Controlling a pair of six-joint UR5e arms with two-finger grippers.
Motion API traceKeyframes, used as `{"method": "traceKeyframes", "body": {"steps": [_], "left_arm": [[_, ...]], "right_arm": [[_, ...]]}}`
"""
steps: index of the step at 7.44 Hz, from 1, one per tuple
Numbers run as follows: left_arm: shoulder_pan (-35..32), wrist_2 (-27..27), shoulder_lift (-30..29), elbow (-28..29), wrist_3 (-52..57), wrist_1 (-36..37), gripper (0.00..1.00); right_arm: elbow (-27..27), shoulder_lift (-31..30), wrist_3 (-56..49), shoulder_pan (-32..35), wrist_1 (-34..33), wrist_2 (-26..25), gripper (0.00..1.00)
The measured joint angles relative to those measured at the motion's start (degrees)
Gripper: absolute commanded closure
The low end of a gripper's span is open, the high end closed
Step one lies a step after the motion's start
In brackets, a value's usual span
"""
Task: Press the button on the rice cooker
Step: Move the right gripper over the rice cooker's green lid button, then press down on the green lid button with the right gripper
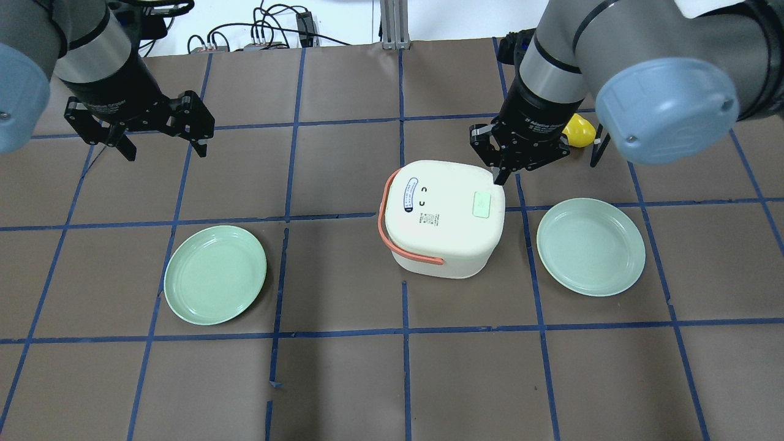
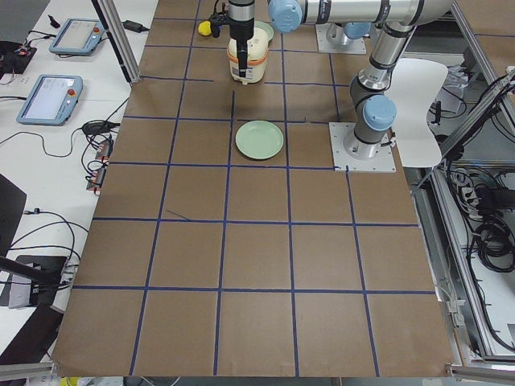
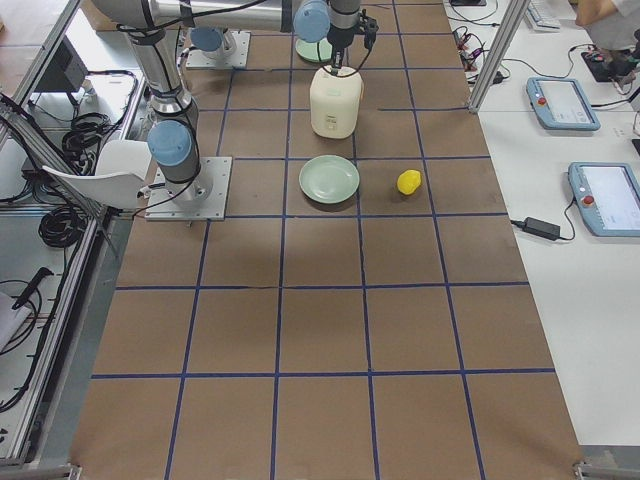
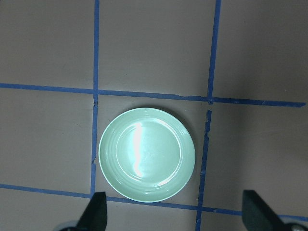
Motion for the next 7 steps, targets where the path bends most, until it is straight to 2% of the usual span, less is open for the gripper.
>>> {"method": "traceKeyframes", "body": {"steps": [2, 7], "left_arm": [[0.0, 0.0, 0.0, 0.0, 0.0, 0.0, 0.0], [0.0, 0.0, -0.02, 0.0, 0.0, 0.0, 0.0]], "right_arm": [[1.12, 1.14, 2.09, 1.07, -3.33, -0.03, 0.91], [4.52, 1.83, 2.88, 1.34, -5.77, 0.1, 0.92]]}}
